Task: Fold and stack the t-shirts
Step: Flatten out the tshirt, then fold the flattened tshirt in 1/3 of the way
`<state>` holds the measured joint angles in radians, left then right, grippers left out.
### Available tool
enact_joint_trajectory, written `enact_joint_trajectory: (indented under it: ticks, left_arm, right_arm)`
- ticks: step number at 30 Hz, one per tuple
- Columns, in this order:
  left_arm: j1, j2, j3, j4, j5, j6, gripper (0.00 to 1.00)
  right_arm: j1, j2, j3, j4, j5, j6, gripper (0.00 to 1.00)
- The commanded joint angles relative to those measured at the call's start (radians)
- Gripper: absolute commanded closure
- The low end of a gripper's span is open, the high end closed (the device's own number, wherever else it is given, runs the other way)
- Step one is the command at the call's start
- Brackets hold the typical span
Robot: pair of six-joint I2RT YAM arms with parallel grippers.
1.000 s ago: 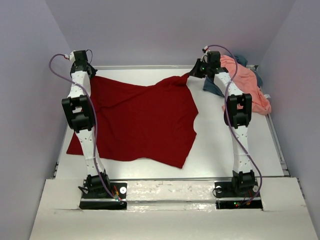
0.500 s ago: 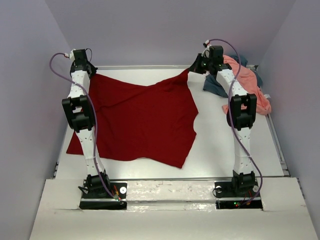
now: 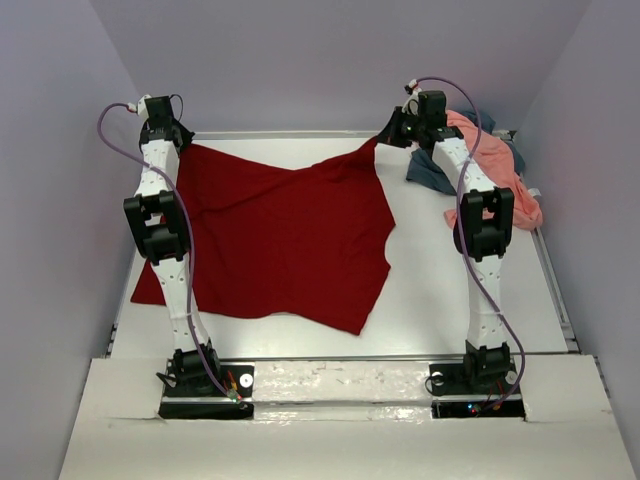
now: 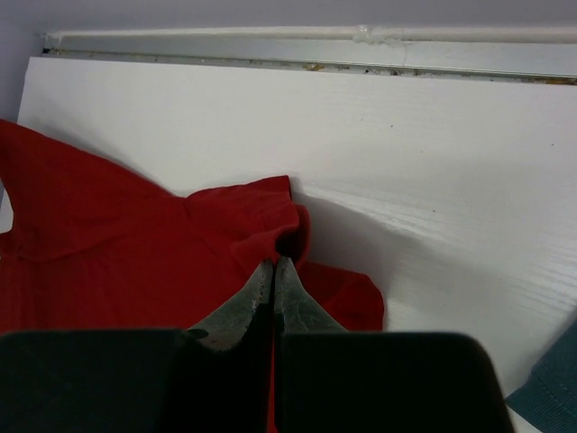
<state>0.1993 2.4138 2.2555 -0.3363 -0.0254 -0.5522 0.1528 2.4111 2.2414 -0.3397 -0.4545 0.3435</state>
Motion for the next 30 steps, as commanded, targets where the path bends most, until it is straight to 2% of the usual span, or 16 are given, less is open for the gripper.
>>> enact_joint_trajectory:
  ticks: [1, 9, 22, 30]
  left_arm:
    - [0.012, -0.024, 0.027, 0.036, 0.016, -0.005, 1.0]
    - [0.011, -0.005, 0.044, 0.02, 0.021, -0.025, 1.0]
    - [0.012, 0.028, 0.047, -0.006, 0.12, -0.075, 1.0]
    - [0.022, -0.005, 0.016, -0.004, 0.122, -0.081, 1.0]
  right_arm:
    - [0.007, -0.076, -0.002, 0.008, -0.038, -0.001, 1.0]
    - [0.016, -0.116, -0.046, 0.005, -0.055, -0.004, 1.0]
    - [0.07, -0.176, -0.112, 0.001, -0.078, -0.009, 1.0]
    - [0.07, -0.207, -0.135, 0.001, -0.087, -0.005, 1.0]
